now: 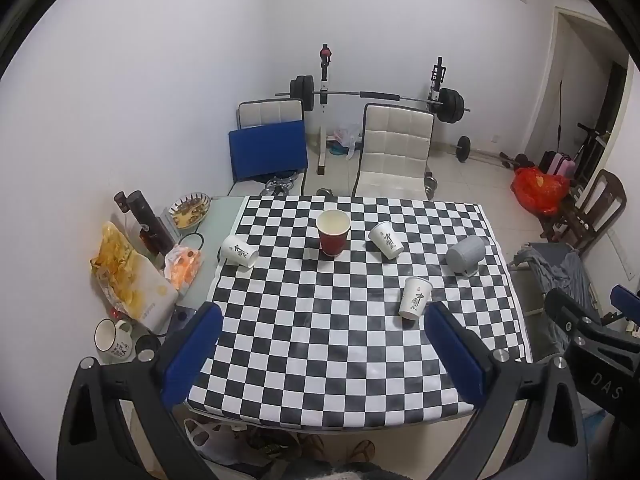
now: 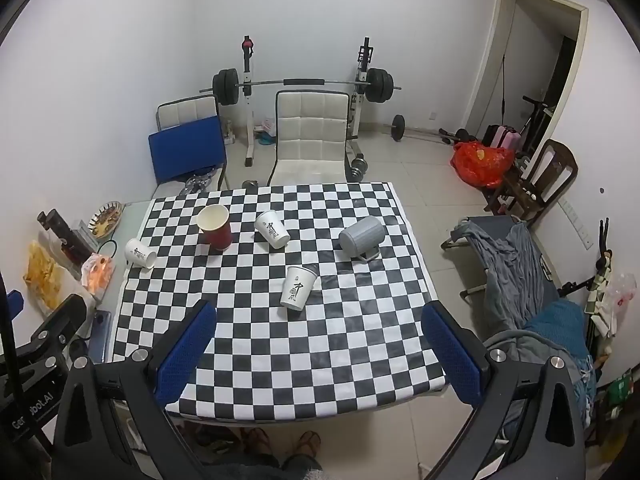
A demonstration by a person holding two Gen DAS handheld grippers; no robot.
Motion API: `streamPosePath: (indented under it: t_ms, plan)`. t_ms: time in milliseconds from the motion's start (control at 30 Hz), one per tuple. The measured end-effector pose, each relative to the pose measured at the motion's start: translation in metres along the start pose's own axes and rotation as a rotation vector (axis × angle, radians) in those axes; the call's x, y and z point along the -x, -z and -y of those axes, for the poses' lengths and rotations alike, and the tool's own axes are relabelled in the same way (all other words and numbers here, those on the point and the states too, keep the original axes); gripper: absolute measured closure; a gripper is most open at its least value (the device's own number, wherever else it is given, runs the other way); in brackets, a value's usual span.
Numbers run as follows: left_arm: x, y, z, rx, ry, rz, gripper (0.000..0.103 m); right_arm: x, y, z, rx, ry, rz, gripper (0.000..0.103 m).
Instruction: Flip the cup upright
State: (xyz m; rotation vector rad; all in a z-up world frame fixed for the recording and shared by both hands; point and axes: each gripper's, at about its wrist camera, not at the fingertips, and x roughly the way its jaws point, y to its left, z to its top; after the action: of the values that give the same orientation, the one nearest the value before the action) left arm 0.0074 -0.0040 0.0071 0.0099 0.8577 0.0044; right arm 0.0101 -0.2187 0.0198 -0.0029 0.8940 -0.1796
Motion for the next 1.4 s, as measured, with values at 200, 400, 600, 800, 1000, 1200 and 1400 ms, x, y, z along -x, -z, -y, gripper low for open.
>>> streamPosePath:
  t_ms: [200, 400, 600, 800, 1000, 1200, 1400]
  plan:
    - [0.001, -0.004, 0.000, 0.002, 0.003, 0.003, 0.000, 0.000, -0.001, 0.000, 0.002, 0.001, 0.000, 0.000]
    - [0.001, -0.006, 0.000, 0.001, 0.007, 0.004, 0.000, -0.001, 0.002, 0.001, 0.000, -0.001, 0.003, 0.000]
    - [0.004, -0.023, -0.001, 0.000, 0.012, 0.008, 0.000, -0.002, -0.002, -0.003, -0.006, -0.003, 0.011, 0.000]
    - [0.004, -0.030, 0.001, -0.002, 0.014, 0.009, 0.000, 0.004, -0.022, -0.010, -0.008, 0.000, 0.014, 0.000]
    - [0.006, -0.028, 0.002, 0.000, 0.014, 0.013, 0.000, 0.003, -0.022, -0.009, -0.012, -0.002, 0.016, 0.000]
    - [0.006, -0.033, 0.006, -0.003, 0.011, 0.018, 0.000, 0.004, -0.024, -0.009, -0.012, -0.002, 0.019, 0.000]
    - [0.007, -0.032, 0.005, 0.000, 0.013, 0.021, 0.000, 0.004, -0.025, -0.010, -0.013, -0.002, 0.021, 0.000]
